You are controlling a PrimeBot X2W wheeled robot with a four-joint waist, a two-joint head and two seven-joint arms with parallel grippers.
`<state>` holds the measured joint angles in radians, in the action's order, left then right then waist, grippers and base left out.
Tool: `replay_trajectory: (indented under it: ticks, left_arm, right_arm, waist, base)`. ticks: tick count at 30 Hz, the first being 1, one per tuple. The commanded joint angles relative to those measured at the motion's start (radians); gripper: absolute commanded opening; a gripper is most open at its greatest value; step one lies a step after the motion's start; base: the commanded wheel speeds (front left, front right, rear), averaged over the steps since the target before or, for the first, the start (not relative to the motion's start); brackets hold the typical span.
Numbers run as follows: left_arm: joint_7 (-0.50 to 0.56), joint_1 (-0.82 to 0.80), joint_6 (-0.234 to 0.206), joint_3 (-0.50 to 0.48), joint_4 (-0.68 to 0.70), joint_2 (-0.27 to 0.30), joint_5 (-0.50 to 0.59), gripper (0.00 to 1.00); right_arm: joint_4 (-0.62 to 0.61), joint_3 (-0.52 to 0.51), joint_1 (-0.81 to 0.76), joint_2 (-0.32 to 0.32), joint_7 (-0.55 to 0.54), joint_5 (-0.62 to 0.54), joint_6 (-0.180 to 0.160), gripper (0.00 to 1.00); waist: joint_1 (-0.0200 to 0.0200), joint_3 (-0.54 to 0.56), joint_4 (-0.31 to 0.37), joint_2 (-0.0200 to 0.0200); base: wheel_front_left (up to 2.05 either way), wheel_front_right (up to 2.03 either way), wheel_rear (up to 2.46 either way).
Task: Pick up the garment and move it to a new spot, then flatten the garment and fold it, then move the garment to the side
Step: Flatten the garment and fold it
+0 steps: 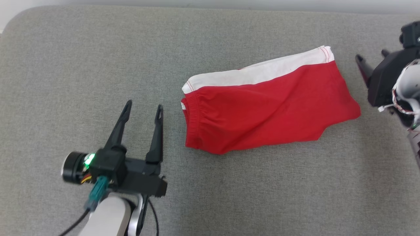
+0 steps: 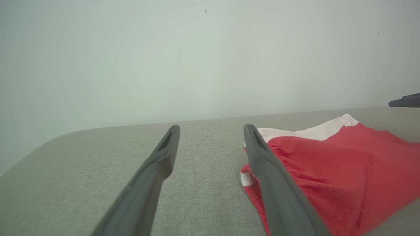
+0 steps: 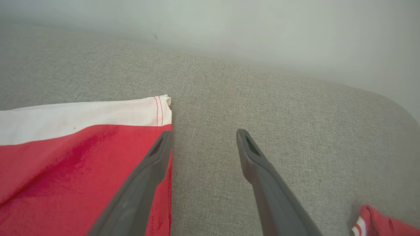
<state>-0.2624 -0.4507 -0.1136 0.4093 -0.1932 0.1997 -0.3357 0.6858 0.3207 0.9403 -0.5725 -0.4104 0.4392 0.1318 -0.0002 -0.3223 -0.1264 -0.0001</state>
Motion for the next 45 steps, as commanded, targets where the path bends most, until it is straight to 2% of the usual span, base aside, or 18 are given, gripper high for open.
replay_trajectory:
  ticks: [1,5,12,24,25,26,27,34,38,45]
  left_arm:
    - [-0.002,0.038,-0.007,-0.019,0.026,0.008,0.031,1.00]
    - [-0.002,0.134,-0.019,-0.072,0.098,-0.006,0.087,1.00]
    - [-0.003,0.234,0.001,-0.146,0.143,-0.053,0.125,1.00]
    - [-0.003,0.279,0.076,-0.205,0.125,-0.120,0.150,1.00]
    - [-0.003,0.281,0.079,-0.206,0.121,-0.122,0.151,1.00]
    - [-0.003,0.285,0.086,-0.206,0.114,-0.125,0.151,1.00]
    - [-0.003,0.285,0.088,-0.208,0.110,-0.127,0.155,1.00]
    - [-0.003,0.305,0.101,-0.235,0.099,-0.137,0.171,1.00]
    - [-0.003,0.328,0.110,-0.256,0.094,-0.139,0.180,1.00]
    - [-0.003,0.353,0.117,-0.271,0.089,-0.143,0.181,1.00]
  right_arm:
    - [-0.006,-0.019,-0.032,0.022,-0.020,-0.011,-0.003,1.00]
    - [-0.024,-0.096,-0.095,0.067,-0.088,-0.042,-0.003,1.00]
    - [-0.080,-0.229,-0.167,0.137,-0.145,-0.167,-0.003,1.00]
    - [-0.122,-0.327,-0.249,0.225,-0.258,-0.301,-0.001,1.00]
    - [-0.123,-0.327,-0.256,0.230,-0.267,-0.303,0.000,0.89]
    - [-0.127,-0.327,-0.261,0.233,-0.272,-0.306,0.000,0.34]
    - [-0.132,-0.326,-0.267,0.234,-0.276,-0.307,0.000,0.00]
    - [-0.193,-0.355,-0.308,0.231,-0.242,-0.321,-0.002,0.00]
    - [-0.254,-0.404,-0.364,0.251,-0.206,-0.321,-0.002,0.00]
    - [-0.353,-0.482,-0.441,0.245,-0.169,-0.358,-0.002,0.00]
  waist:
    - [0.0002,0.001,-0.003,0.0001]
    - [0.0002,-0.005,-0.010,0.0001]
    - [0.0002,-0.022,-0.033,0.0001]
    - [0.0002,-0.032,-0.064,0.0001]
    - [0.0002,-0.031,-0.066,0.0001]
    - [0.0002,-0.030,-0.066,0.0001]
    - [0.0002,-0.029,-0.066,0.0001]
    - [0.0002,0.005,-0.042,0.0001]
    - [0.0002,0.052,-0.009,0.0001]
    - [0.0002,0.093,0.035,0.0001]
  base:
    - [0.00,0.00,0.00]
    - [0.00,0.00,0.00]
    - [0.00,0.00,0.00]
    - [0.00,0.00,0.00]
    - [0.00,0.00,0.00]
    - [0.00,0.00,0.00]
    - [0.00,0.00,0.00]
    - [0.00,0.00,0.00]
    - [0.00,0.00,0.00]
    - [0.00,0.00,0.00]
